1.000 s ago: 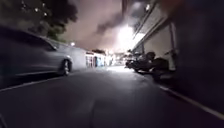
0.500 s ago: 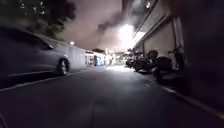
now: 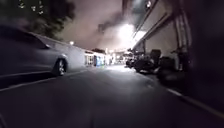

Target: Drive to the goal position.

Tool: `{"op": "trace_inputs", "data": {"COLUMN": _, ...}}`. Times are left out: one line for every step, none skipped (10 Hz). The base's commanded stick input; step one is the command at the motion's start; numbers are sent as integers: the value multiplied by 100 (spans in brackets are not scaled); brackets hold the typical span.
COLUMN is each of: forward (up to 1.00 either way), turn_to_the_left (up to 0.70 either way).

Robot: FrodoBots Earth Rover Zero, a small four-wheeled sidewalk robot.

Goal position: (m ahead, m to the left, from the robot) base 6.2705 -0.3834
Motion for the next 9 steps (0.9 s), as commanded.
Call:
{"op": "trace_inputs", "data": {"forward": 45, "turn_to_the_left": 0}}
{"op": "trace_inputs", "data": {"forward": 45, "turn_to_the_left": 0}}
{"op": "trace_inputs", "data": {"forward": 45, "turn_to_the_left": 0}}
{"op": "trace_inputs", "data": {"forward": 45, "turn_to_the_left": 0}}
{"op": "trace_inputs", "data": {"forward": 45, "turn_to_the_left": 0}}
{"op": "trace_inputs", "data": {"forward": 45, "turn_to_the_left": 0}}
{"op": "trace_inputs", "data": {"forward": 45, "turn_to_the_left": 0}}
{"op": "trace_inputs", "data": {"forward": 45, "turn_to_the_left": -20}}
{"op": "trace_inputs", "data": {"forward": 45, "turn_to_the_left": -27}}
